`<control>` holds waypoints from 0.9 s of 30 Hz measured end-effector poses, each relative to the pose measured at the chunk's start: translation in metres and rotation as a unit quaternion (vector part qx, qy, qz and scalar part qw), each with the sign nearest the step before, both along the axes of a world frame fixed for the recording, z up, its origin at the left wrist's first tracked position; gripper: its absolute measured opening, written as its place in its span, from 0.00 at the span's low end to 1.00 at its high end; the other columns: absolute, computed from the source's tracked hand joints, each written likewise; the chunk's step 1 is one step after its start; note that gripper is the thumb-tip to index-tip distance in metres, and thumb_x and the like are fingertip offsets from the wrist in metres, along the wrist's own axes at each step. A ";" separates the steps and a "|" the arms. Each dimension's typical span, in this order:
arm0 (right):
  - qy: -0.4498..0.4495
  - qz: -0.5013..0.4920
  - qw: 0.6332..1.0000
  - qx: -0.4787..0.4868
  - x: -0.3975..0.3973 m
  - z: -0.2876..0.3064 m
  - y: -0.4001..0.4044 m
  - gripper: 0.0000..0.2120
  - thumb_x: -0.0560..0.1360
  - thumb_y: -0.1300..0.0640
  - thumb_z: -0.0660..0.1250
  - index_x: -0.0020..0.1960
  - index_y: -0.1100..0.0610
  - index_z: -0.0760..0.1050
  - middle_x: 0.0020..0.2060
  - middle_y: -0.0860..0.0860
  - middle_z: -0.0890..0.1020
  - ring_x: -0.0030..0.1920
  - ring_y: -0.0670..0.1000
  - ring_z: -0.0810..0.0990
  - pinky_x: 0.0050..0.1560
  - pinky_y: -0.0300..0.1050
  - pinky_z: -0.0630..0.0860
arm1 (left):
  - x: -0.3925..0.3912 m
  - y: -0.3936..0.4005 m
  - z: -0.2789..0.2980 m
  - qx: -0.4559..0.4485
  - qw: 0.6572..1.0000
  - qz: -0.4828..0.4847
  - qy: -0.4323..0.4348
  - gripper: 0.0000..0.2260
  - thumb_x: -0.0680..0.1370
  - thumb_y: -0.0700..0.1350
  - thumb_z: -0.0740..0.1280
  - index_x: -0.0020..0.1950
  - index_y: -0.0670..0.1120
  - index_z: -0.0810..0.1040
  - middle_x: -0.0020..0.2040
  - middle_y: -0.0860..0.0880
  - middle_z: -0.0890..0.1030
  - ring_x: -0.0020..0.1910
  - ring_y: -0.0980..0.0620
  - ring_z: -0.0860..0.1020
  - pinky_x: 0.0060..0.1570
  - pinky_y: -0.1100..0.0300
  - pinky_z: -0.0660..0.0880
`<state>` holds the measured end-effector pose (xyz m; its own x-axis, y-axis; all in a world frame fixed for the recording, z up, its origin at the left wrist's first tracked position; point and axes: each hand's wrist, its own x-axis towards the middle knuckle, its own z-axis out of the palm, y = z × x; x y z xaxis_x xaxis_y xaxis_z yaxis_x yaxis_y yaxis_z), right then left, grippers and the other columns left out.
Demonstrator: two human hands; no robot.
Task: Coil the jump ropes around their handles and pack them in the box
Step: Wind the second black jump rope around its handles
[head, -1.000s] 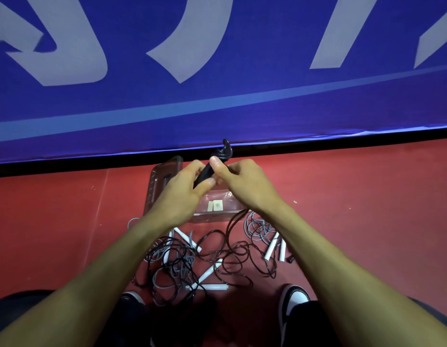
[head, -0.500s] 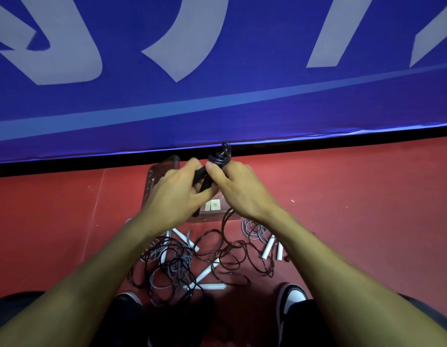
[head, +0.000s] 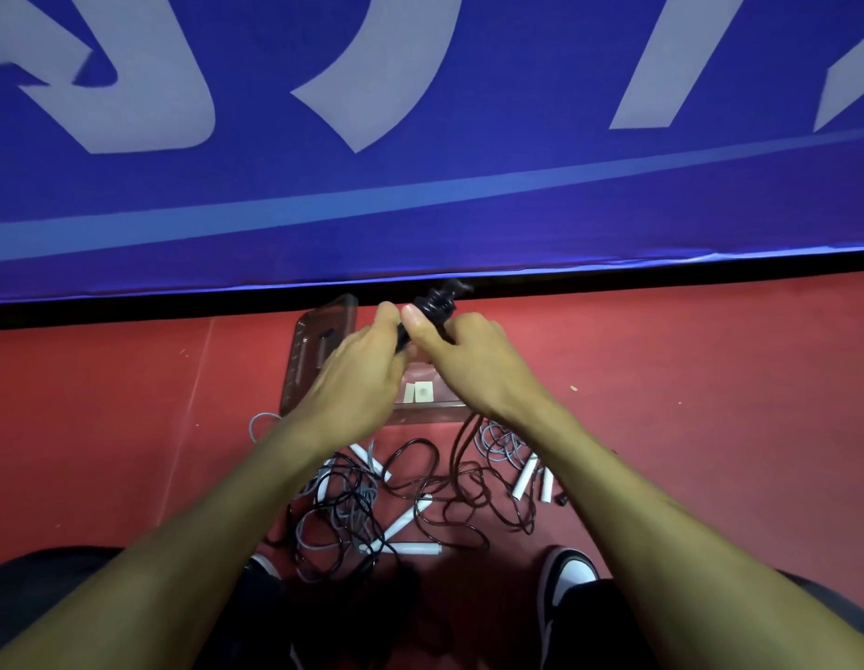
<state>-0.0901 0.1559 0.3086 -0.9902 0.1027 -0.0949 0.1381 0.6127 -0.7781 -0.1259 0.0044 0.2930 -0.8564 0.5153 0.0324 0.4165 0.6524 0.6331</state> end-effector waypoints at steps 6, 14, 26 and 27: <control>-0.026 -0.049 0.995 -0.080 -0.006 -0.006 0.003 0.27 0.81 0.38 0.59 0.31 0.56 0.66 0.24 0.50 0.65 0.26 0.49 0.62 0.29 0.44 0.60 | 0.009 0.010 -0.005 -0.112 0.989 0.004 0.099 0.15 0.82 0.56 0.55 0.59 0.45 0.68 0.51 0.48 0.71 0.50 0.45 0.70 0.51 0.49 0.67; -0.037 0.053 0.980 -0.188 -0.005 0.001 0.012 0.26 0.84 0.42 0.55 0.30 0.52 0.64 0.25 0.47 0.63 0.27 0.49 0.59 0.29 0.43 0.58 | -0.011 -0.005 0.017 0.106 0.955 -0.053 -0.274 0.08 0.78 0.46 0.72 0.49 0.41 0.81 0.40 0.44 0.86 0.41 0.44 0.86 0.48 0.47 0.83; -0.013 0.026 0.995 -0.097 -0.010 -0.004 0.018 0.30 0.84 0.40 0.52 0.33 0.55 0.77 0.22 0.45 0.74 0.23 0.42 0.68 0.31 0.38 0.63 | -0.006 0.007 0.008 0.140 0.971 0.037 -0.190 0.28 0.85 0.60 0.49 0.40 0.43 0.76 0.22 0.54 0.69 0.20 0.61 0.69 0.30 0.56 0.65; -0.016 0.016 0.996 -0.089 -0.010 -0.004 0.019 0.30 0.84 0.40 0.53 0.33 0.55 0.77 0.21 0.44 0.74 0.23 0.42 0.69 0.31 0.37 0.63 | -0.005 0.007 0.006 0.132 0.976 0.037 -0.167 0.27 0.86 0.57 0.49 0.40 0.43 0.76 0.22 0.54 0.70 0.20 0.61 0.70 0.30 0.56 0.64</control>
